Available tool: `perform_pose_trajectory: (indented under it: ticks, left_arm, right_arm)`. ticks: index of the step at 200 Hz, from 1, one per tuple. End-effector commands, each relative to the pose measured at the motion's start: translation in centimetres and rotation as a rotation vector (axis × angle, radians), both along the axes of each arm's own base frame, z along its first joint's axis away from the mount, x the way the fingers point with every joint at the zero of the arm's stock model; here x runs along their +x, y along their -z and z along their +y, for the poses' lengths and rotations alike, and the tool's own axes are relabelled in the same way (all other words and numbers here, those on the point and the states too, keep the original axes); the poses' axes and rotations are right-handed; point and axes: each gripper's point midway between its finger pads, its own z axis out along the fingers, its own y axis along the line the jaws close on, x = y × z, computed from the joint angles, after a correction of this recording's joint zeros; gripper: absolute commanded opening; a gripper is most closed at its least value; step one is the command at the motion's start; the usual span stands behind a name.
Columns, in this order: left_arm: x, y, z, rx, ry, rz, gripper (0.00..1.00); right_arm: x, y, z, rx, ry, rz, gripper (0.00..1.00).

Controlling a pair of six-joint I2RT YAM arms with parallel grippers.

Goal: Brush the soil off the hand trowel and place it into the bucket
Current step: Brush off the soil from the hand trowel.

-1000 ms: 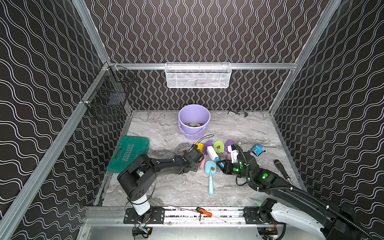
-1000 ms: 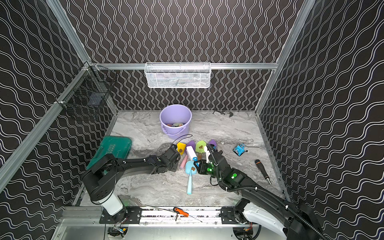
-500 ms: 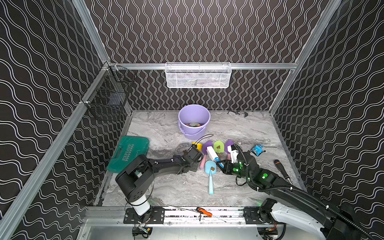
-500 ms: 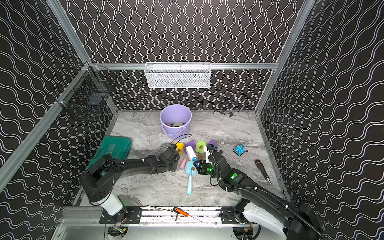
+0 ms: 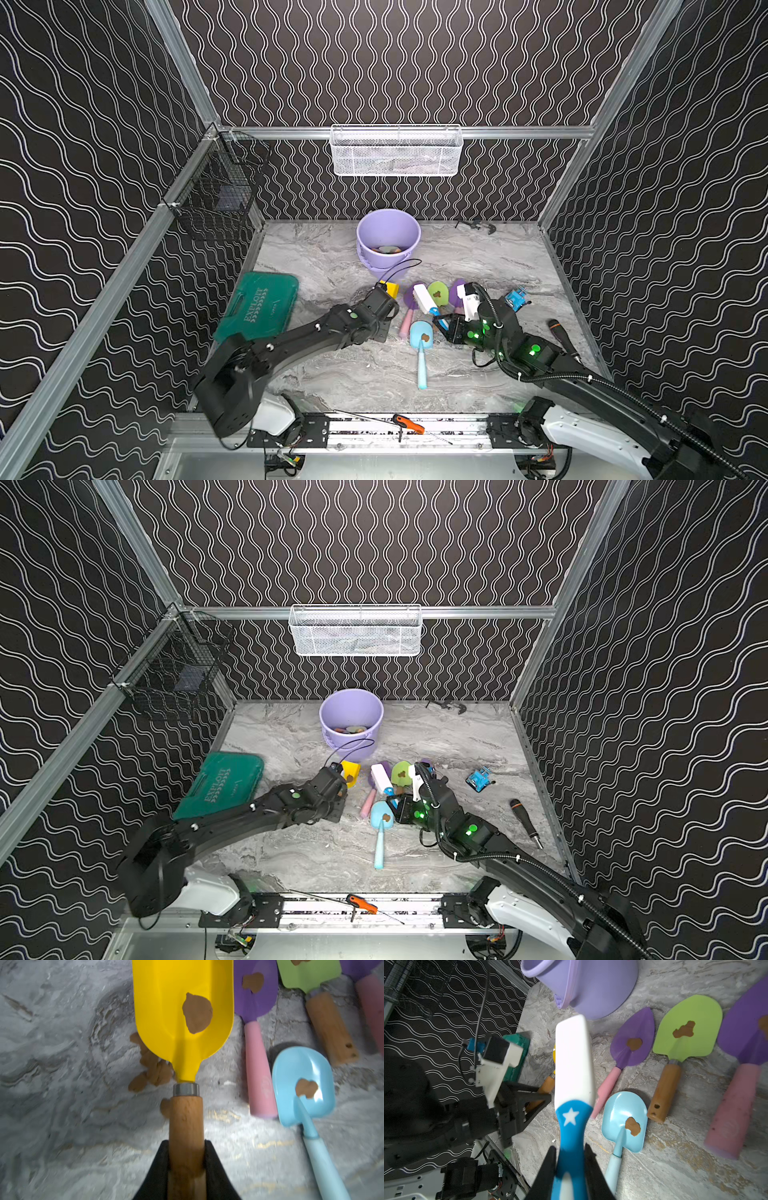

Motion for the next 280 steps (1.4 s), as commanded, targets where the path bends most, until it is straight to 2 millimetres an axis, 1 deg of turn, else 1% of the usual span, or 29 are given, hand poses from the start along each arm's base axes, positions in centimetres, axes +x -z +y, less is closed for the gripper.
perform_pose_trajectory:
  ticks: [1, 21, 35, 58, 69, 107, 129, 150, 173, 174, 176, 190, 195, 210, 220, 234, 245, 259, 280]
  left_arm:
    - [-2.7, -0.3, 2.0, 0.016, -0.025, 0.083, 0.0]
    - [-4.0, -1.5, 3.2, 0.041, -0.034, 0.113, 0.0]
    - [-4.9, -1.9, 3.0, 0.048, 0.032, 0.121, 0.0]
    - [-5.0, -2.7, 4.0, 0.089, 0.032, 0.079, 0.0]
    - [-4.9, -2.8, 4.5, 0.113, 0.028, 0.068, 0.0]
    - [-4.8, -2.6, 4.7, 0.14, 0.039, 0.055, 0.0]
    - [-4.7, -2.6, 4.7, 0.139, 0.034, 0.048, 0.0]
    - [-4.6, -2.5, 5.1, 0.169, 0.023, 0.05, 0.0]
    - [-4.5, -2.7, 5.4, 0.194, 0.016, 0.037, 0.0]
    - [-4.5, -2.7, 5.4, 0.196, 0.016, 0.036, 0.0]
    - [-4.5, -2.7, 5.4, 0.199, 0.017, 0.035, 0.0]
    - [-4.5, -2.9, 5.7, 0.223, 0.017, 0.024, 0.0]
    - [-4.5, -3.0, 5.9, 0.229, 0.014, 0.021, 0.0]
    - [-4.5, -3.2, 6.2, 0.239, 0.012, 0.013, 0.0]
    - [-4.6, -3.2, 6.5, 0.245, 0.01, 0.011, 0.0]
    - [-4.7, -3.1, 6.6, 0.255, 0.011, 0.017, 0.0]
    - [-4.7, -3.0, 6.5, 0.252, 0.012, 0.02, 0.0]
    - [-4.8, -3.0, 6.4, 0.244, 0.013, 0.023, 0.0]
    - [-4.9, -2.9, 6.3, 0.232, 0.011, 0.027, 0.0]
  right_arm:
    - [-0.6, -0.6, 0.8, -0.028, -0.059, -0.006, 0.0]
    - [-1.0, -1.1, 1.9, -0.078, -0.102, 0.013, 0.0]
    - [-1.5, -1.7, 3.0, -0.092, -0.153, 0.001, 0.0]
    - [-2.3, -2.4, 4.7, -0.11, -0.22, -0.041, 0.0]
    - [-2.7, -2.2, 5.6, -0.133, -0.249, -0.044, 0.0]
    - [-3.9, -0.5, 8.8, -0.216, -0.352, 0.002, 0.0]
    - [-4.2, 0.6, 10.4, -0.233, -0.397, 0.032, 0.0]
    - [-3.6, 2.5, 10.5, -0.29, -0.374, 0.069, 0.0]
    - [-2.0, 4.7, 9.4, -0.37, -0.3, 0.092, 0.0]
    - [-1.8, 4.2, 9.7, -0.361, -0.297, 0.084, 0.0]
    - [-1.5, 3.9, 9.8, -0.358, -0.289, 0.081, 0.0]
    - [-0.1, 4.4, 9.4, -0.39, -0.248, 0.088, 0.0]
    - [0.3, 4.3, 9.3, -0.391, -0.237, 0.084, 0.0]
    - [1.2, 3.2, 9.4, -0.385, -0.21, 0.052, 0.0]
    - [1.4, 2.4, 9.8, -0.37, -0.217, 0.034, 0.0]
    - [1.0, 1.0, 10.7, -0.319, -0.264, 0.004, 0.0]
    - [0.1, 0.3, 11.6, -0.265, -0.325, -0.001, 0.0]
    - [-1.3, 0.1, 12.5, -0.205, -0.4, 0.011, 0.0]
    - [-3.3, 0.5, 13.7, -0.162, -0.484, 0.034, 0.0]
